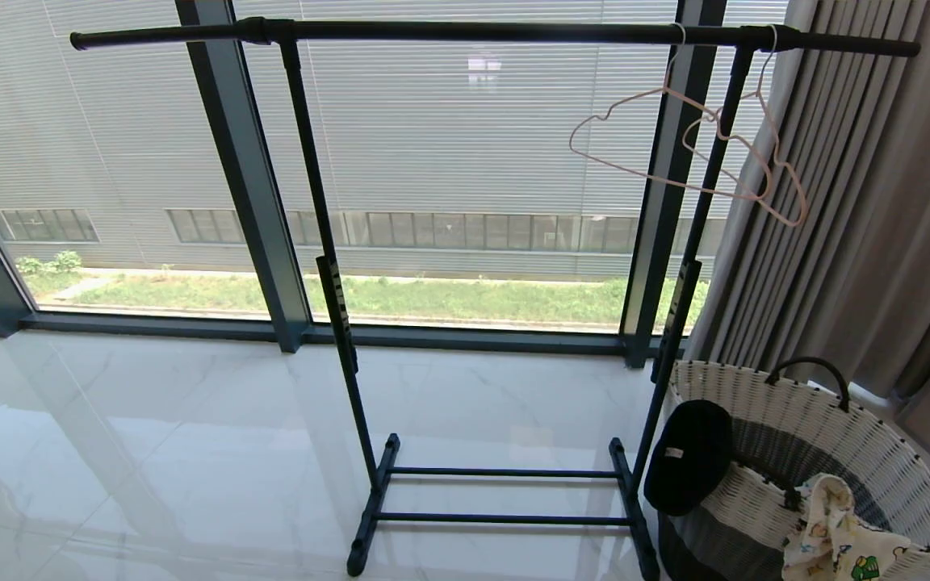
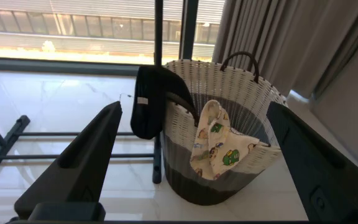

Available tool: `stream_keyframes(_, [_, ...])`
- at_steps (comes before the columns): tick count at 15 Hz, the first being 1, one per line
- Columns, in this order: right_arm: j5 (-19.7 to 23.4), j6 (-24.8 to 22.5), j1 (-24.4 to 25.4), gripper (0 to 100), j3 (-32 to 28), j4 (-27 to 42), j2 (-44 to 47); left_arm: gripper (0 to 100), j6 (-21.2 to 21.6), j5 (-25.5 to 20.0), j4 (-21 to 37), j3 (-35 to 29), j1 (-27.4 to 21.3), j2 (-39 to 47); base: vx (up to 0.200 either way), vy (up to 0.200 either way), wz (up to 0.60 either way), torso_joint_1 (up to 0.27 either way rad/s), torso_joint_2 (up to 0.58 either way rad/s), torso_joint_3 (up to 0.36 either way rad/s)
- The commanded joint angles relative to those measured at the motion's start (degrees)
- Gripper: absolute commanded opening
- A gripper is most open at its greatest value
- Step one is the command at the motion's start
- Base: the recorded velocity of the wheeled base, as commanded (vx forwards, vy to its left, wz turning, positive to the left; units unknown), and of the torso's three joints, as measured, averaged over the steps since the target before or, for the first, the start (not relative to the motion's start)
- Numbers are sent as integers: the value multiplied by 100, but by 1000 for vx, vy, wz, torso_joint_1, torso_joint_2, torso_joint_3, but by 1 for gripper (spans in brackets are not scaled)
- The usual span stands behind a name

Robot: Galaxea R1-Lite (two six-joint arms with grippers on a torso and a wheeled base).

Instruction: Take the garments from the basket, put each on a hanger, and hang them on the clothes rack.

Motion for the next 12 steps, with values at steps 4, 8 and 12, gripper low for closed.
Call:
stream_keyframes(4, [0, 4, 0, 100, 0, -2, 0, 100, -1, 0, 0, 0, 0, 0, 0, 0, 0, -76, 260, 183])
stream_keyframes(8, [0, 4, 0, 100, 0, -2, 0, 100, 25, -26, 0, 0, 0, 9, 0, 0, 0, -4, 15, 10])
stream_keyframes(12, [0, -22, 0, 100, 0, -2, 0, 100, 218, -88, 18, -9, 0, 9, 0, -100, 0, 1, 0, 2])
